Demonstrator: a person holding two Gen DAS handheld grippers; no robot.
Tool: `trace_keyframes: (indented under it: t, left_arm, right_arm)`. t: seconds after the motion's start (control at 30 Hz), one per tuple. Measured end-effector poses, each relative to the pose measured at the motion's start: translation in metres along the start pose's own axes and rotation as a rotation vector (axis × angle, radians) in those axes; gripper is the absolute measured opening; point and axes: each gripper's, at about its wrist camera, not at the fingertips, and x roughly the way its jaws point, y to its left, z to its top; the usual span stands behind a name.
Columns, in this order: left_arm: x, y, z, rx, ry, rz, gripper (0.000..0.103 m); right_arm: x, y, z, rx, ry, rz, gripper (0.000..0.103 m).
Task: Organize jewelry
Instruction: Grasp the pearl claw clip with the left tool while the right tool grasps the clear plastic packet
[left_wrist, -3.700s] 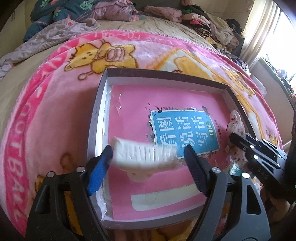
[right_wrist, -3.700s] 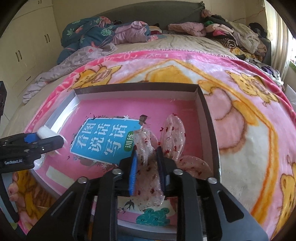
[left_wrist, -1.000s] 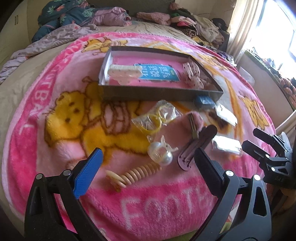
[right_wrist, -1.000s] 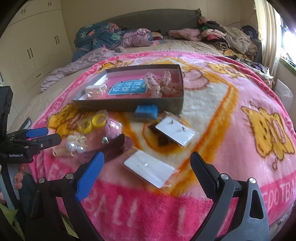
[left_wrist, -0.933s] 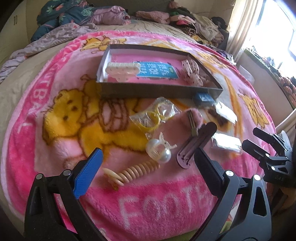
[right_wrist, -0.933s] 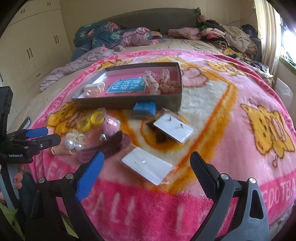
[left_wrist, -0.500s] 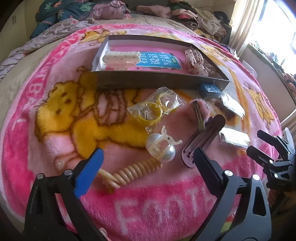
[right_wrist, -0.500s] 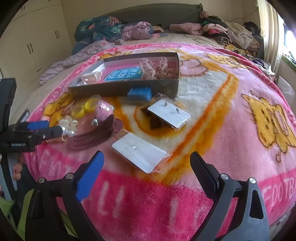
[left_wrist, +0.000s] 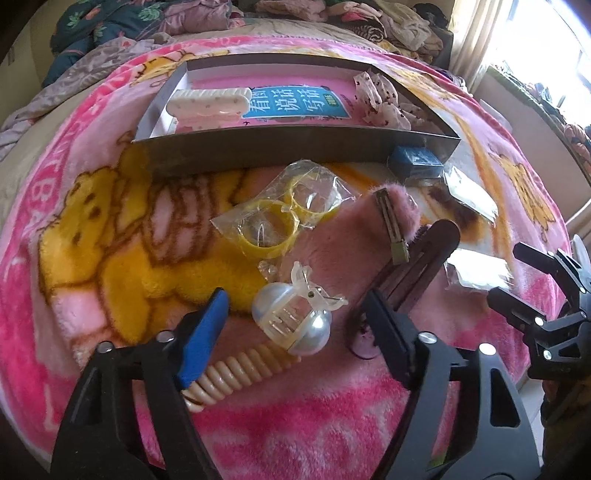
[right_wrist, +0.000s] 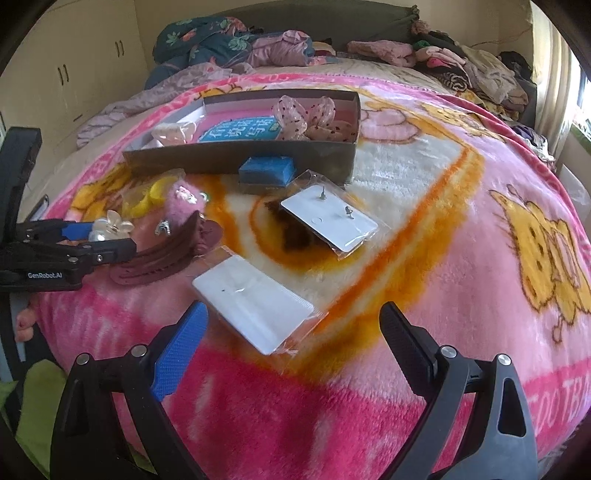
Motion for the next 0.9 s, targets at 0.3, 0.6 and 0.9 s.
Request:
trace_keyframes:
  t: [0.3, 0.6, 0.9]
  left_arm:
    - [0.0, 0.004, 0.003, 0.001, -0.003, -0.02, 0.036]
    - [-0.011, 0.004, 0.003, 0.0, -0.027, -0.036, 0.035]
    - [-0.026, -0.007, 0.006, 0.019, -0.063, -0.058, 0.035]
  right_arm:
    - [0.023, 0.009, 0.009, -0.085, 0.023, 0.028, 0.091]
    - [0.028, 0.021, 0.008, -0.139, 0.026, 0.044, 0.042]
    - [0.008, 0.007, 0.004, -0.07, 0.015, 0.056, 0.04]
